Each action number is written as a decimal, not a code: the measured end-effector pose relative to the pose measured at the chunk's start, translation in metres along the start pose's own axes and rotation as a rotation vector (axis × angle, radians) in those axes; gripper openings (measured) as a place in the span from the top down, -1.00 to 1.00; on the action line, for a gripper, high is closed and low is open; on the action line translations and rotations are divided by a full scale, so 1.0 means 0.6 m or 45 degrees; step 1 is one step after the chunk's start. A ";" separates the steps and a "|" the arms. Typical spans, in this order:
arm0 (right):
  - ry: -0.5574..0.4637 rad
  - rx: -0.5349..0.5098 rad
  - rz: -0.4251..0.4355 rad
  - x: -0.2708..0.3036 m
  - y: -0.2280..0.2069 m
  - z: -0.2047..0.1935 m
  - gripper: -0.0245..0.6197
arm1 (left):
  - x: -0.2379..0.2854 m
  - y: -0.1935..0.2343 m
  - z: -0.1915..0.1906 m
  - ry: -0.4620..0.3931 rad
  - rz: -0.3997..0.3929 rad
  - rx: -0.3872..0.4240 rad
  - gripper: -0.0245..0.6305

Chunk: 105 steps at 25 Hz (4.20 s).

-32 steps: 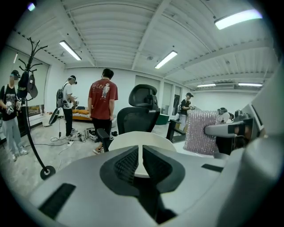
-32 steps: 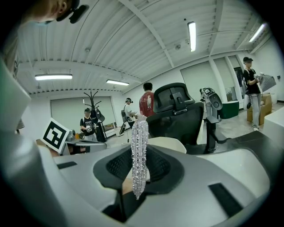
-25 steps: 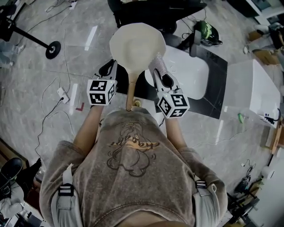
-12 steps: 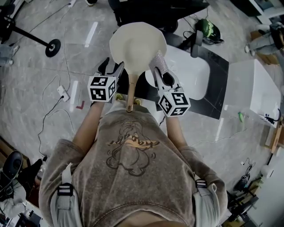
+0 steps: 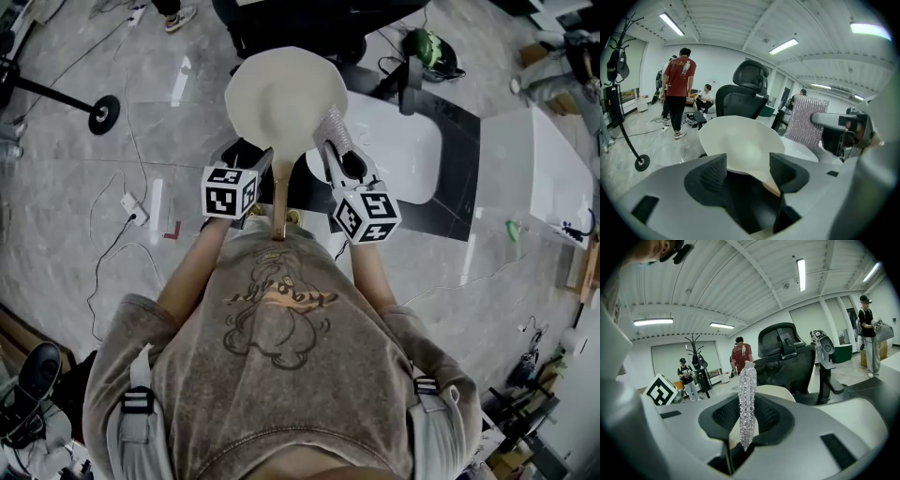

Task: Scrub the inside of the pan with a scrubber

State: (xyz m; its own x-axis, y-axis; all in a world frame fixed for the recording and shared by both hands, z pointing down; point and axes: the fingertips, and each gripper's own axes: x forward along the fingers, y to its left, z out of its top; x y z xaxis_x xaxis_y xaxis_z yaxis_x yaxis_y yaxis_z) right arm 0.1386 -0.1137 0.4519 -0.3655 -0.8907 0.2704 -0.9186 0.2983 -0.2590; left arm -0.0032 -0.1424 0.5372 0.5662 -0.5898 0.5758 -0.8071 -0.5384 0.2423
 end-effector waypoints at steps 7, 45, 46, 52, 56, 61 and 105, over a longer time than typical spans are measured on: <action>0.003 -0.003 -0.008 0.018 0.001 -0.003 0.66 | 0.036 0.068 -0.029 0.080 0.134 -0.063 0.06; 0.539 -0.522 0.574 0.272 0.085 -0.105 0.66 | 0.086 0.132 -0.022 0.247 0.175 -0.262 0.48; 0.570 -0.548 0.585 0.282 0.089 -0.115 0.66 | 0.086 0.133 -0.022 0.247 0.173 -0.267 0.48; 0.693 -0.663 0.674 0.333 0.116 -0.162 0.66 | 0.088 0.135 -0.023 0.245 0.171 -0.280 0.50; 0.718 -0.694 0.683 0.361 0.124 -0.179 0.66 | 0.089 0.133 -0.025 0.259 0.164 -0.287 0.51; 0.711 -0.703 0.664 0.393 0.129 -0.175 0.66 | 0.087 0.136 -0.023 0.265 0.155 -0.286 0.51; 0.745 -0.965 0.057 0.484 -0.075 -0.090 0.67 | 0.082 0.134 -0.022 0.259 0.089 -0.307 0.51</action>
State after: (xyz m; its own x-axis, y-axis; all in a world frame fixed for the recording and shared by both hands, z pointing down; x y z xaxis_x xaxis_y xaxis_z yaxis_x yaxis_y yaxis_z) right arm 0.0655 -0.3676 0.5920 -0.2309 -0.6220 0.7482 -0.6799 0.6532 0.3332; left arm -0.0426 -0.2068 0.5957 0.4824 -0.4752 0.7359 -0.8732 -0.3280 0.3606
